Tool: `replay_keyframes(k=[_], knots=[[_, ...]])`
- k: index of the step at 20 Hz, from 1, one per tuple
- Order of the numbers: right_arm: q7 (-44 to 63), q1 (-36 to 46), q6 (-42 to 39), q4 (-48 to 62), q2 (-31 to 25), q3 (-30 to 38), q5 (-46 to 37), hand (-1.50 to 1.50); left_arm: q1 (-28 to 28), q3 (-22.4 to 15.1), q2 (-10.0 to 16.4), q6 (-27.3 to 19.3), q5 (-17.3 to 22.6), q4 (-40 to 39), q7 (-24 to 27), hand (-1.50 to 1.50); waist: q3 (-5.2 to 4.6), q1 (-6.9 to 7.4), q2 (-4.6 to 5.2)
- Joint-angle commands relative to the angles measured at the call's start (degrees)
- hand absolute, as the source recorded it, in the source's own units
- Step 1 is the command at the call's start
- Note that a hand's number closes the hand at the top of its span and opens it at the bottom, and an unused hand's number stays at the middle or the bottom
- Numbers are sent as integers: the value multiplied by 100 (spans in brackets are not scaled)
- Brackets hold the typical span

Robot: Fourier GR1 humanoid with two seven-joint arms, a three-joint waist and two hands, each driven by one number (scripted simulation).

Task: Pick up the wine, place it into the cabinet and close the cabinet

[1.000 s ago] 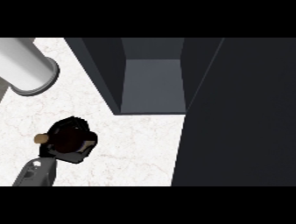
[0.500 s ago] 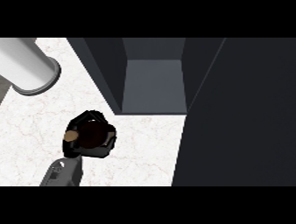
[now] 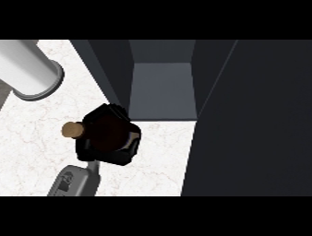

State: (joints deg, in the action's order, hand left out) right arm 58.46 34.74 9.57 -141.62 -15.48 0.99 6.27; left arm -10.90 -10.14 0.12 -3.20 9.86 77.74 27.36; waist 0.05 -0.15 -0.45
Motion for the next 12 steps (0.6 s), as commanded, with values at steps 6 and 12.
replay_keyframes(k=[6,12], knots=[[460,56,56,-451,12,150,557,-150,-818,-1017,-11,-1745,228,1415,-1831,150,-2,-43,8],[181,-297,25,-513,249,-410,127,-150,-2091,-886,-11,-2471,294,631,-2353,150,-5,-83,38]])
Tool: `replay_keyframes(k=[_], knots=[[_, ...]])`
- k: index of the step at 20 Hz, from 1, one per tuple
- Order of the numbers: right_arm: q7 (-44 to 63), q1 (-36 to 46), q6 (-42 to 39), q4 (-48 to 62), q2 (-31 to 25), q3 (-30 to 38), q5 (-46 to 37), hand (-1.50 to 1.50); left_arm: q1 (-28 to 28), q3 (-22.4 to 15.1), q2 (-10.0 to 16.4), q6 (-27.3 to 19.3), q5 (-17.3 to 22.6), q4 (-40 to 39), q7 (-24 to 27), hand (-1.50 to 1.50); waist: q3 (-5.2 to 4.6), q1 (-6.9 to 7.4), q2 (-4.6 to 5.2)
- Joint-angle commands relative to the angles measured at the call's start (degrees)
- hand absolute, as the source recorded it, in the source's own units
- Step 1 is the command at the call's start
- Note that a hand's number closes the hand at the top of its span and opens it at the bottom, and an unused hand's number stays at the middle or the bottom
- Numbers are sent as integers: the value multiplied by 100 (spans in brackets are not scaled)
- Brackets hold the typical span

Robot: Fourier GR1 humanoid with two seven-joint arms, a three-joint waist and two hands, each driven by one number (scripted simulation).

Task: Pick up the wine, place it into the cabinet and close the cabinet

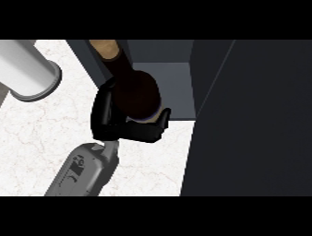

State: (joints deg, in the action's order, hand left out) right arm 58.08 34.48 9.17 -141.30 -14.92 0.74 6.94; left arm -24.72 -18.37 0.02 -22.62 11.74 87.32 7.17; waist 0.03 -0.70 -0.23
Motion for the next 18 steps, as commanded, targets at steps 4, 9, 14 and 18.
replay_keyframes(k=[4,9,14,18], knots=[[251,-446,-122,-743,-26,375,679,-150,-861,320,-2,-413,167,-434,-579,150,0,-7,12],[123,-418,-278,-497,-91,510,791,-150,-1511,352,-1,-694,45,-1096,-472,150,0,-21,22],[294,-345,-153,-708,24,241,582,-150,-1812,226,-2,-818,-403,-1647,-244,150,-2,-36,14],[260,-247,-138,-575,29,360,655,-150,-1697,275,0,-676,-525,-1859,63,150,-3,-4,12]])
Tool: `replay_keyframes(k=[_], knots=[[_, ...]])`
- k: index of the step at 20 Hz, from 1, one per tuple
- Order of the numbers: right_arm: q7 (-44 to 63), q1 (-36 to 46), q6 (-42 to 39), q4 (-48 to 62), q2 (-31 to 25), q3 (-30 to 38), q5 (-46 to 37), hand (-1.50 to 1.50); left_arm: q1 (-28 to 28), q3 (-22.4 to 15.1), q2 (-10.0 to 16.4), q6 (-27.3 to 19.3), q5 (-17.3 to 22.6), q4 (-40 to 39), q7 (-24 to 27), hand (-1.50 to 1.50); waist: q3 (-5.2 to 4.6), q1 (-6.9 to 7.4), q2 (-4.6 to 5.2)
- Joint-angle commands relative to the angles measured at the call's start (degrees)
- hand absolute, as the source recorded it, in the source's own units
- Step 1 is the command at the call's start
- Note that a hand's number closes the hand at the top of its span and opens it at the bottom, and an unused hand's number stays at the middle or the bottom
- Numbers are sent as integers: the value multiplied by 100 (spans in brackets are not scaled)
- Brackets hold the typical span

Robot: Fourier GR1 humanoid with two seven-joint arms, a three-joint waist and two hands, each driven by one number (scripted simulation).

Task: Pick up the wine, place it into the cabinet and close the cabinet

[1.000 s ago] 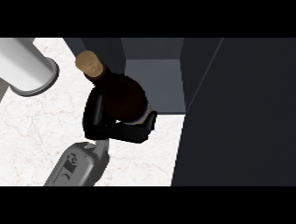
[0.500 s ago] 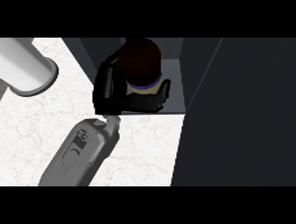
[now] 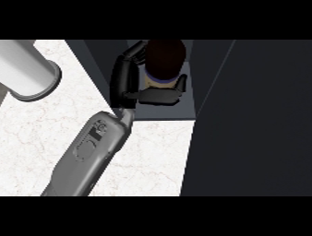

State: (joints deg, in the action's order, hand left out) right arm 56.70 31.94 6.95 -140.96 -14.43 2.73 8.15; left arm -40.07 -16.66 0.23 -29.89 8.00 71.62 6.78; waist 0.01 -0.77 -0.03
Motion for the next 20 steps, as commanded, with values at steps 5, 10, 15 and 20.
replay_keyframes(k=[5,10,15,20], knots=[[230,359,47,-87,-73,128,384,-150,-474,107,-23,-7,163,-1066,533,150,-4,2,5],[582,648,59,-160,-235,470,742,-150,-449,-13,-23,-38,491,-1560,949,150,-5,-25,-1],[173,-33,-87,-368,35,263,590,-150,72,-448,-23,-250,703,-1584,1419,150,-2,12,-8],[-214,130,-189,183,112,275,586,-150,-318,-478,-23,-48,1248,-2709,2134,150,-4,-54,30]])
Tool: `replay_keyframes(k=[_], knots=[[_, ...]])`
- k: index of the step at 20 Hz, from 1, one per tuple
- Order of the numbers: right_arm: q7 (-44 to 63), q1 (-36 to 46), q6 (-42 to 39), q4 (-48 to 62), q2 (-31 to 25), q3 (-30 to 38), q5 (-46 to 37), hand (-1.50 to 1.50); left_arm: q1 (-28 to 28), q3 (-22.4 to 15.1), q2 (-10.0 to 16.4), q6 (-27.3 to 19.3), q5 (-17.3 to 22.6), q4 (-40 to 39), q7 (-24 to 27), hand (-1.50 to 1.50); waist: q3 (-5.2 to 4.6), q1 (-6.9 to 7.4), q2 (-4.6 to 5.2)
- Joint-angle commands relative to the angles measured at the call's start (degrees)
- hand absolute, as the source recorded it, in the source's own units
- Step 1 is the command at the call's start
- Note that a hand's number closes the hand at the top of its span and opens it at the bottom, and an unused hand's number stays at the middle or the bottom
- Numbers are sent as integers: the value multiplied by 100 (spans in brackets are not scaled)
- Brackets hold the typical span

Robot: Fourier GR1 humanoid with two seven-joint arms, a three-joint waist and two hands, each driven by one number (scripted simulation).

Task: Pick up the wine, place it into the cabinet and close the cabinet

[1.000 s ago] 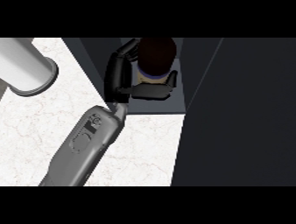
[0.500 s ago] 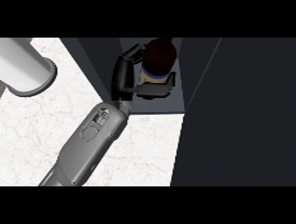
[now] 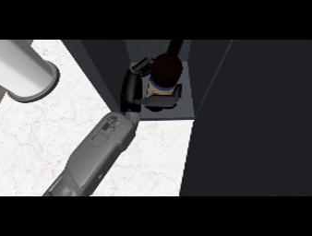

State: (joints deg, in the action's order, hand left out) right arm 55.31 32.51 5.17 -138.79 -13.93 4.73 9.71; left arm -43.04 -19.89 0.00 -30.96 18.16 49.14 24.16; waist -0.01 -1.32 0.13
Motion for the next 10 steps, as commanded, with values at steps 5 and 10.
replay_keyframes(k=[5,10], knots=[[303,36,110,-450,99,-84,371,-150,-150,-362,0,-115,281,-1161,689,150,-3,-30,4],[30,-10,-125,-251,49,29,551,-150,-667,-375,0,-371,787,-1819,1016,150,-3,-146,43]])
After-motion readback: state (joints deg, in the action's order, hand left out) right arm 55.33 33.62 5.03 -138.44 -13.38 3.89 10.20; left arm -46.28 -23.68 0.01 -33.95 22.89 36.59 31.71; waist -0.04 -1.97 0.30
